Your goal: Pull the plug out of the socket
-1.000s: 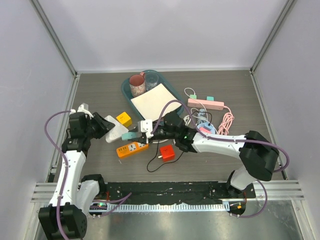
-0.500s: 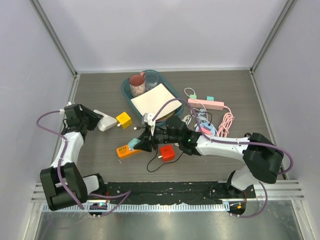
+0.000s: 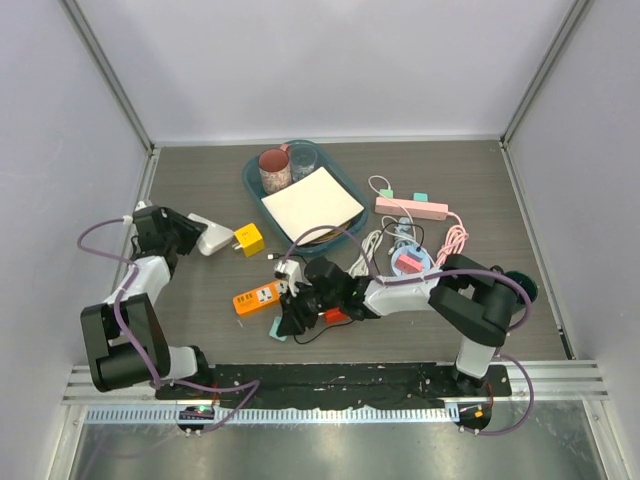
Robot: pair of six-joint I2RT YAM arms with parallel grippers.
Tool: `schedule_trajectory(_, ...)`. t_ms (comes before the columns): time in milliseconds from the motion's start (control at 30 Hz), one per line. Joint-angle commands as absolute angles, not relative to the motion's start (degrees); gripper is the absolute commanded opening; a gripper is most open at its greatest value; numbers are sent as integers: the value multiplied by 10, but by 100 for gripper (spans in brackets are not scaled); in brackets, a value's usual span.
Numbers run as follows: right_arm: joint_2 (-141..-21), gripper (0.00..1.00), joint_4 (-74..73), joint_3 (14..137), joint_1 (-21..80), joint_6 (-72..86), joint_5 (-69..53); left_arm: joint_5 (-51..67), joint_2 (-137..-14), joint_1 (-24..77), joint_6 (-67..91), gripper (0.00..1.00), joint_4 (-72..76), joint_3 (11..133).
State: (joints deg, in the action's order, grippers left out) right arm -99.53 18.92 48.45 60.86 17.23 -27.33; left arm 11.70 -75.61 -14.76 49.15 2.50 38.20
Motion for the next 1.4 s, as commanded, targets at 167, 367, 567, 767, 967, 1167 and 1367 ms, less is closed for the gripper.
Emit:
schedule_trajectory(167,-1053,9,215,524,628,213,-252,108,-822,-152,490,40,2,416)
schedule_trajectory(367,-1067,26,200,538,631,216,-208,101,-807,-151,488,65,-45,431)
schedule_trajectory(567,-1063,52,168,566,631,214,-184,93,-767,-152,479,100,-106,453)
schedule_trajectory(767,-1043,73,118,605,631,204,-127,74,-738,-152,447,100,-170,494)
schedule_trajectory(967,-1006,82,62,643,631,196,-93,112,-713,-151,386,100,-226,498)
schedule_trajectory(1167,-927,77,4,634,629,154,54,182,-649,-149,367,100,-214,478)
schedule_trajectory(1367,-787,74,-104,611,611,99,186,214,-608,-105,345,100,-208,461)
